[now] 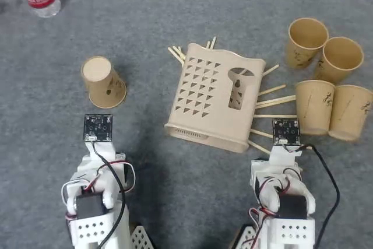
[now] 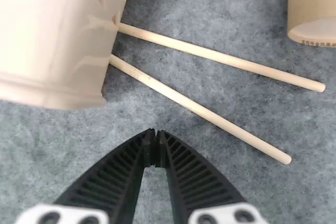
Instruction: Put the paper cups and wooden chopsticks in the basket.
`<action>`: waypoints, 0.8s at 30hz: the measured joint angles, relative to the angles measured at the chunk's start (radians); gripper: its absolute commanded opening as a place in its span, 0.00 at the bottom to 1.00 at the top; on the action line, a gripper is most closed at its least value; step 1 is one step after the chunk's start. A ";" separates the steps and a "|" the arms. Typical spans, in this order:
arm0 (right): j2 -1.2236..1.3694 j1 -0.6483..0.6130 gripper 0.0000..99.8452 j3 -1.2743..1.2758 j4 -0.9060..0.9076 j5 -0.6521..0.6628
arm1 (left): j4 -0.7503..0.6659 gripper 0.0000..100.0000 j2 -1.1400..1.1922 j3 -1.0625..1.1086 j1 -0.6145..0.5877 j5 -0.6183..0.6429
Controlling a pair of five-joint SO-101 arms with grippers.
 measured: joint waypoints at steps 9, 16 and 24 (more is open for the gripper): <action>0.000 0.000 0.01 0.000 0.000 0.000 | 0.000 0.35 0.000 0.000 0.000 0.000; 0.000 0.000 0.01 0.000 0.000 0.000 | 0.000 0.45 0.000 0.000 -0.006 0.000; 0.000 0.000 0.01 0.000 0.000 0.000 | 0.000 0.45 0.000 0.000 -0.006 0.000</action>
